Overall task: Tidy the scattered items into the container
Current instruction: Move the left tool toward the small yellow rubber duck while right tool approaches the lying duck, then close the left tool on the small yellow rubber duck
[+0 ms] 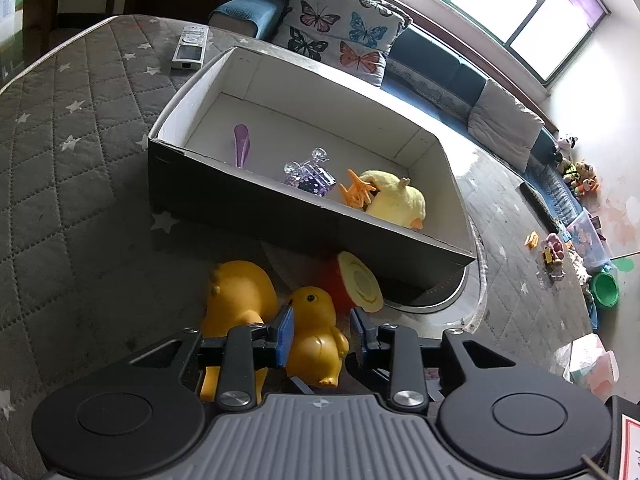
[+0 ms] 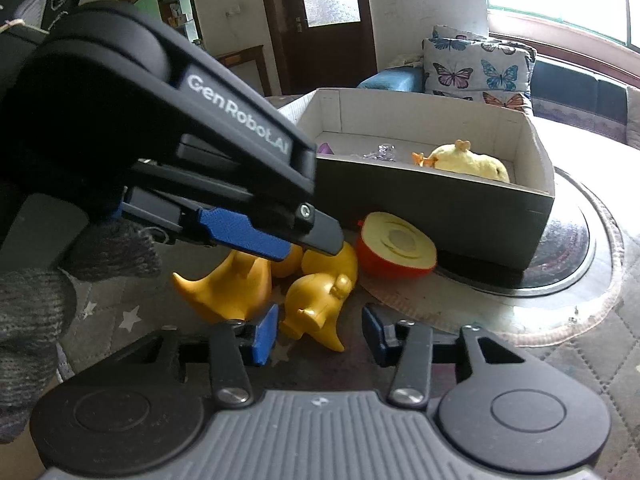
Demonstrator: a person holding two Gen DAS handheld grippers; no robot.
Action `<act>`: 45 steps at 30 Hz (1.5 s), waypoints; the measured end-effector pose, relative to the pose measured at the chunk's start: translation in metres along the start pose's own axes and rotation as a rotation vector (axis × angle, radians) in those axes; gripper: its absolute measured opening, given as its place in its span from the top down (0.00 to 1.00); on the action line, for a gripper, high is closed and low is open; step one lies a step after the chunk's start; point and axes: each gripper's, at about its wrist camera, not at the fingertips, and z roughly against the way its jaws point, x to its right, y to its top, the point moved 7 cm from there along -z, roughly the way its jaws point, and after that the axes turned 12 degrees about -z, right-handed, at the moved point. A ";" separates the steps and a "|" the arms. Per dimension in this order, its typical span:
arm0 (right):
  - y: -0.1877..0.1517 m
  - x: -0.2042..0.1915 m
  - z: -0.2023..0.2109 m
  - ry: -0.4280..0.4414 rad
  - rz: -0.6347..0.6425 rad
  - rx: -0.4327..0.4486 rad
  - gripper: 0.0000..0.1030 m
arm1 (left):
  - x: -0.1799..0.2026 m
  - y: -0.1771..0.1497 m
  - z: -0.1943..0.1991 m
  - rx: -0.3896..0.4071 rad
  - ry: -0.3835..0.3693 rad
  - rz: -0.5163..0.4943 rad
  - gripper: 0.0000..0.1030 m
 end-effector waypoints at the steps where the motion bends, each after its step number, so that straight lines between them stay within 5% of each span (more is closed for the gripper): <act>1: 0.000 0.000 -0.001 0.003 -0.001 -0.002 0.57 | -0.001 0.000 -0.001 -0.002 0.001 0.002 0.67; 12: 0.000 -0.003 -0.005 0.020 0.001 -0.021 0.57 | -0.003 0.006 -0.009 -0.012 -0.003 -0.001 0.67; 17: 0.000 -0.002 -0.006 0.017 0.000 -0.026 0.67 | -0.004 0.007 -0.014 -0.024 -0.008 0.000 0.66; 45: -0.003 0.014 0.004 -0.002 -0.002 -0.019 0.67 | 0.012 0.010 -0.037 -0.073 -0.027 -0.047 0.63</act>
